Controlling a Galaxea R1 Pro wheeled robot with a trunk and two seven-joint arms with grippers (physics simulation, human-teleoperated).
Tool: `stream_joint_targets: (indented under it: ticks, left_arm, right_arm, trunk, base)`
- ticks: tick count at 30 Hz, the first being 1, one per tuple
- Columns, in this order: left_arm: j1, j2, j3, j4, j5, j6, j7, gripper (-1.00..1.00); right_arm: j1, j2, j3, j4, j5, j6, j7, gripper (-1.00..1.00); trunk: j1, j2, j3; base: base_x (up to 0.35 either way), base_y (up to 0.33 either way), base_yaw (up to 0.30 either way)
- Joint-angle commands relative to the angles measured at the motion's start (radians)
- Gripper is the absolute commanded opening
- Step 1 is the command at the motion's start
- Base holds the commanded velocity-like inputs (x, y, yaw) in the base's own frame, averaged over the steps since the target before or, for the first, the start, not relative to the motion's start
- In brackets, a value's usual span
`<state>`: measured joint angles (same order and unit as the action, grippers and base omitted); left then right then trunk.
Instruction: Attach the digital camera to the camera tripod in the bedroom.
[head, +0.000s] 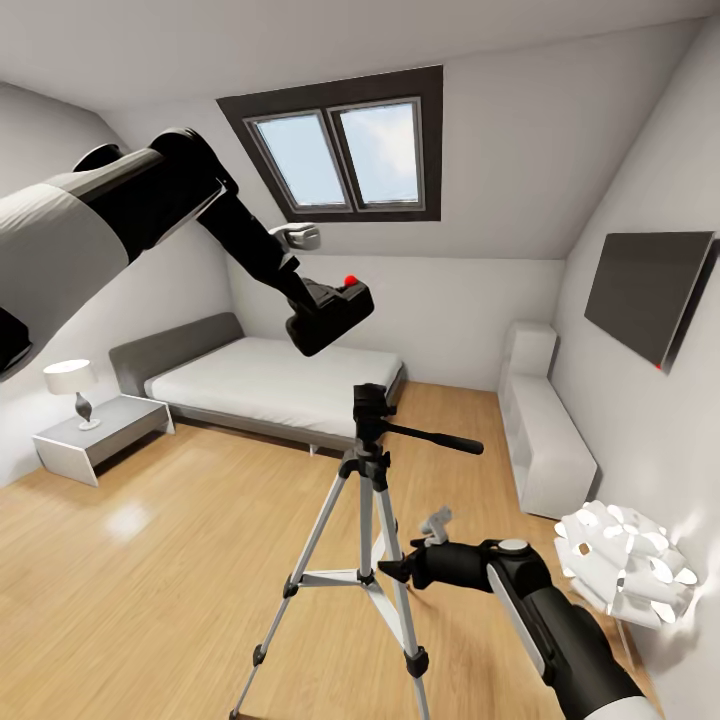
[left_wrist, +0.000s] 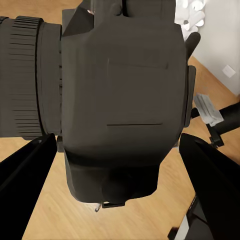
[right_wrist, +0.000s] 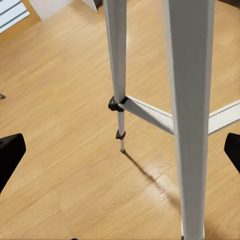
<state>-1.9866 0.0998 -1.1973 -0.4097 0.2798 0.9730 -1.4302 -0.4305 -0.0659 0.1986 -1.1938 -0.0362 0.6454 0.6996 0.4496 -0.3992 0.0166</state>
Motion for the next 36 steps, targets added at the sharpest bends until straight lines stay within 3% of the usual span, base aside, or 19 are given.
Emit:
stream_joint_targets:
  ticks: [1, 19, 27, 36]
  left_arm:
    - [-0.001, 0.001, -0.005, -0.001, 0.003, 0.01, -0.003, -1.0]
    - [0.0, 0.004, -0.004, -0.001, 0.003, 0.01, 0.003, -1.0]
    - [0.0, 0.003, -0.004, -0.001, 0.006, 0.011, 0.003, -1.0]
    - [0.0, 0.002, -0.004, -0.001, 0.009, 0.012, 0.003, -1.0]
  right_arm:
    - [-0.001, 0.0, 0.001, -0.001, -0.004, 0.007, 0.0, 1.0]
    - [-0.002, 0.009, 0.002, 0.035, -0.003, 0.002, -0.026, 1.0]
    - [-0.009, 0.04, 0.0, 0.123, -0.004, -0.091, -0.102, 1.0]
    - [-0.011, 0.054, 0.001, 0.153, -0.003, -0.134, -0.123, 1.0]
  trunk:
    - [0.0, -0.001, 0.0]
    - [0.0, -0.001, 0.0]
    - [0.0, -0.001, 0.0]
    - [0.0, -0.001, 0.0]
  base:
    - [0.0, 0.0, 0.0]
    - [0.0, 0.0, 0.0]
    - [0.0, 0.0, 0.0]
    - [0.0, 0.0, 0.0]
